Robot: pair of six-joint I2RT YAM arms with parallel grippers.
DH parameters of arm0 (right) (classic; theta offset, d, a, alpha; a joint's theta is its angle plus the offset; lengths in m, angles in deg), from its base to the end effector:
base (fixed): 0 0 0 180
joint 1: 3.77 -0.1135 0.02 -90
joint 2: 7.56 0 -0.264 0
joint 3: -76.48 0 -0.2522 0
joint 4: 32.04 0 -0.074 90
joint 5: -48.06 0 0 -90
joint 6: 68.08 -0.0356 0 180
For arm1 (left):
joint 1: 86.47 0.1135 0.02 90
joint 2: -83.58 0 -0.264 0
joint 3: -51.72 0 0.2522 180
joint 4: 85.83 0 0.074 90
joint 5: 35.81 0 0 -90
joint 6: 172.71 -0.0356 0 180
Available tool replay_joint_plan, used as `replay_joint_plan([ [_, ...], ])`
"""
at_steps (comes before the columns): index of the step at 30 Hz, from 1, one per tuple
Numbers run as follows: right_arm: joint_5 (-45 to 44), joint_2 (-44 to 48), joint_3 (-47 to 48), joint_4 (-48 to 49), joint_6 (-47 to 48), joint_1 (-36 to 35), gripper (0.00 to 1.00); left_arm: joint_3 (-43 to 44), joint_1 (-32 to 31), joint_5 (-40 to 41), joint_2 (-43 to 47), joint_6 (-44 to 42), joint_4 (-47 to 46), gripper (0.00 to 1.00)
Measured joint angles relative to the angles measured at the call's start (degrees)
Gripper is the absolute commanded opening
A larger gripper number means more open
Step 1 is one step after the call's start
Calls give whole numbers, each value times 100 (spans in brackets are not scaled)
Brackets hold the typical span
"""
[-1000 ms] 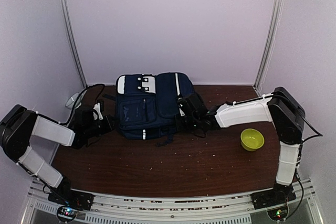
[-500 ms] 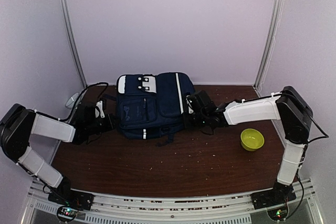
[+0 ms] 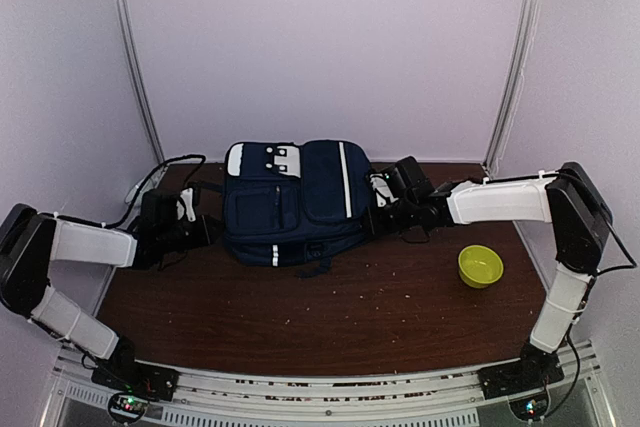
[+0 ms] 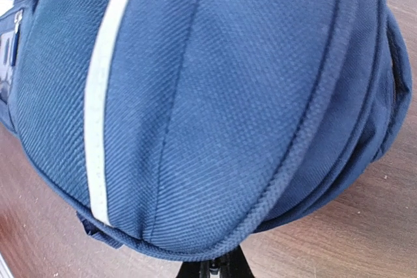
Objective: Pack the student bag
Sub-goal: Zip the upper front pocket of the student bag, then hold the upper front pocket of the student bag.
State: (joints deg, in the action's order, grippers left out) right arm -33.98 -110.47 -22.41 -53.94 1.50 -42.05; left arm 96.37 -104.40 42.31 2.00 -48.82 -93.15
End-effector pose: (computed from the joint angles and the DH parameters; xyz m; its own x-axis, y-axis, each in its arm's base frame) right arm 0.3048 0.2468 0.2017 -0.7497 -0.1515 -0.6442 -0.4594 0.8198 0.3419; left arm 0.2618 -0.0924 0.1693 -0.6532 -0.3622 -0.6650 0.1293 0.8120 -0.5692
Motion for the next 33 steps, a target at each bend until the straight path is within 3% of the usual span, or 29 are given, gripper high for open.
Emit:
replay_joint_plan([
  [1, 42, -2, 33, -42, 24, -9, 0, 9, 13, 52, 37, -140, 55, 59],
  [3, 133, -7, 68, -116, 52, -9, 0, 61, 0, 256, 190, -422, 160, 65],
  [5, 214, -15, 68, -173, 52, -7, 0, 164, -186, 634, 446, -879, 225, 66],
  [8, 304, -59, 109, -245, 20, 2, 0, 446, -1008, 1091, 820, -1978, -7, 64],
  [11, 439, -114, 173, -302, -72, 15, 0, 949, -1770, 828, 717, -3228, -459, 62],
  [16, 756, -122, 173, -280, -280, 87, 0, 2031, -2280, -118, -450, -5187, -584, 71],
  [20, 1058, -140, 170, -234, -507, 179, 0, 2588, -2761, -358, -1631, -6520, -275, 77],
  [23, 1246, -166, 166, -188, -647, 223, 0, 3082, -2997, -302, -2389, -7058, 186, 78],
  [26, 1355, -186, 162, -144, -726, 243, 0, 3497, -3069, 15, -2833, -7405, 470, 71],
  [28, 1394, -192, 160, -125, -767, 247, 0, 3744, -3067, 299, -3014, -7543, 551, 59],
  [30, 1416, -195, 157, -111, -809, 256, 0, 3974, -3067, 660, -3152, -7665, 575, 38],
  [32, 1432, -197, 155, -105, -826, 267, 0, 4092, -3067, 970, -3233, -7783, 533, 27],
  [33, 1432, -197, 149, -90, -831, 269, 0, 4103, -3069, 1054, -3250, -7853, 503, 26],
])
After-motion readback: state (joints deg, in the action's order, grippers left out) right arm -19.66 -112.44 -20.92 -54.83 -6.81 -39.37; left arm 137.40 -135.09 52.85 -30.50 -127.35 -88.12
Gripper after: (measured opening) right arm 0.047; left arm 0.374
